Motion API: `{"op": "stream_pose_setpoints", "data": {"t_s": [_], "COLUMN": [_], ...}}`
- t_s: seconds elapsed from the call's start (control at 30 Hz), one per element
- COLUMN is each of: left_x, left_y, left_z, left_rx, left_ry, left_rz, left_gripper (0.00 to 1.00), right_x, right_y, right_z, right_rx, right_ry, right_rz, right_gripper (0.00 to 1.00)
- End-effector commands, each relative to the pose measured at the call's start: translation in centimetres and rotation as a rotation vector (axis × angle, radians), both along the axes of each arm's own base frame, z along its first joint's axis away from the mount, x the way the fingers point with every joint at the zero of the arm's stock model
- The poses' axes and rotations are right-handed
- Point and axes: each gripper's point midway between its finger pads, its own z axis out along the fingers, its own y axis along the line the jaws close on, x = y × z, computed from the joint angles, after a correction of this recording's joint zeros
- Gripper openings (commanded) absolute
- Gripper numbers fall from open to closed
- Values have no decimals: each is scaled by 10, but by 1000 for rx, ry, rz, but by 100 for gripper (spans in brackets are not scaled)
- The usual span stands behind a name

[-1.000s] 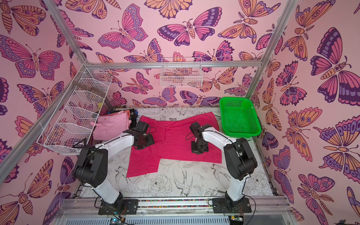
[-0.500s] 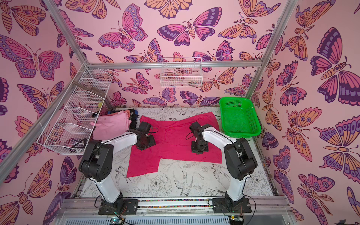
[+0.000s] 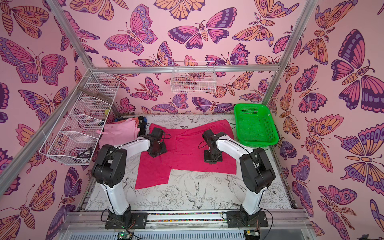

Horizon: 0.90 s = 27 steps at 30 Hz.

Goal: Fold and stack t-shirts
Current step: Flatten out the T-shirt at the center of the board.

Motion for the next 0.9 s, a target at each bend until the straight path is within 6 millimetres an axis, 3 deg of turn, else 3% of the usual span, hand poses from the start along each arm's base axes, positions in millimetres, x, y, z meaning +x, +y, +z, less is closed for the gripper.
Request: {"op": "stream_pose_setpoints", "data": {"t_s": [0.0,0.47,0.87], "left_x": [1,12,16], "left_y": [4,8,22], "left_z": [-7,14,18], "left_rx": [31,22,20], "left_ry": [19,-32,-37], "left_rz": [-6,1,22], "left_gripper": [52,52,51], "right_x": [1,-10,-5], "right_y": [2,-4,7], "right_z": [10,14,8], "right_rx": [10,22,33], "right_ry": [-18,-17,3], "right_rz": [-6,-42,-36], "right_gripper": [0,0,0]}}
